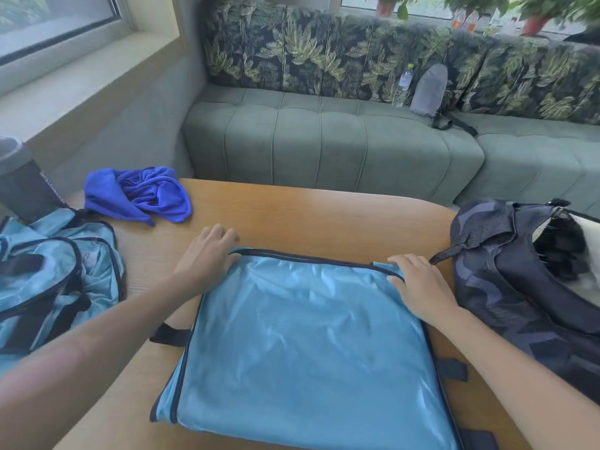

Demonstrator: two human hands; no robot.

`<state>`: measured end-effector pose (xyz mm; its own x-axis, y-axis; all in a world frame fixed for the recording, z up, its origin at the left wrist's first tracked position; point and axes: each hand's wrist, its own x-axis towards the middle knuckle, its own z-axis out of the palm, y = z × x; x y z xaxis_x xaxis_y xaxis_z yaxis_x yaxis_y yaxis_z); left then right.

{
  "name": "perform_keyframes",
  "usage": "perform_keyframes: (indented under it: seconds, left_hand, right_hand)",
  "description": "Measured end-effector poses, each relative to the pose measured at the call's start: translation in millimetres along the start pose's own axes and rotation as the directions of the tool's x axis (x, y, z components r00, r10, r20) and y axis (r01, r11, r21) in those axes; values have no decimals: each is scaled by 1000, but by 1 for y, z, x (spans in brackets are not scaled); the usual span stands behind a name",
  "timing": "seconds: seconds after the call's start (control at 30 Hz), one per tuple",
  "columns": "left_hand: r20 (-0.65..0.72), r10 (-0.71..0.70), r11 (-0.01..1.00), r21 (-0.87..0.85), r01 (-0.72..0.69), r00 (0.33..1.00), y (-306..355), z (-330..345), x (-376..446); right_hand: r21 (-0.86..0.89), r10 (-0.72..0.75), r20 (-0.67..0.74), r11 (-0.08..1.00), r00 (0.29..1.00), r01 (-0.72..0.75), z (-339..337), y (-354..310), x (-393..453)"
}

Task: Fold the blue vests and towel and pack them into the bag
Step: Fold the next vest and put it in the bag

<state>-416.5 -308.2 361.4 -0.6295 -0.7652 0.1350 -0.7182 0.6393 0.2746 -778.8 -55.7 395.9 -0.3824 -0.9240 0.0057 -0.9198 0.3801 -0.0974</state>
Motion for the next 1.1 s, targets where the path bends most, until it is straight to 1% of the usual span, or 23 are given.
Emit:
perform_keyframes:
  seconds: [0.1, 0.2, 0.27, 0.33, 0.43, 0.53, 0.67, 0.73, 0.8, 0.87, 1.0, 1.1]
  left_hand:
    - [110, -8, 997, 77, -1, 994, 0, -11, 7]
    - [220, -18, 996, 92, -2, 975, 3, -22, 13]
    - [280, -14, 993, 115, -19, 960, 8, -33, 13]
    - [298, 0, 991, 128, -39, 955, 13, -48, 10]
    - [303, -44, 998, 48, 31, 952, 22, -78, 2]
    - [234, -75, 991, -90, 99, 969, 27, -118, -6]
    - [106, -84, 949, -295, 112, 991, 28, -169, -7]
    - [41, -91, 929, -357, 100, 995, 33, -196, -4]
    - [-48, -80, 923, -380, 56, 996, 40, -222, 2]
    - [-147, -75, 923, -384, 13, 986, 47, -247, 5]
    - [-319, 16, 961, -257, -103, 948, 62, -281, -8]
    - [-384, 100, 963, -197, -187, 918, 65, -278, -38]
  right_hand:
    - [-10, 3, 36, 1000, 999, -3, -6, 2, 11]
    - [-46, 12, 90, 999, 996, -8, -14, 1, 18]
    - [-76, -6, 132, 997, 991, 16, -20, -1, 19]
    - [-54, -21, 155, 998, 988, 30, -33, -4, 17]
    - [22, -6, 147, 1000, 989, 2, -65, -9, 11]
    - [96, 12, 124, 995, 992, -24, -108, -12, 4]
    - [217, 42, -28, 975, 999, -35, -166, -21, 2]
    - [301, 65, -92, 953, 994, -34, -195, -31, 2]
    - [325, 68, -171, 946, 983, -9, -221, -38, 4]
    - [290, 56, -264, 957, 963, 24, -242, -41, 6]
    - [233, 9, -455, 966, 890, 109, -262, -44, -5]
    - [213, -46, -531, 959, 846, 185, -250, -46, -34]
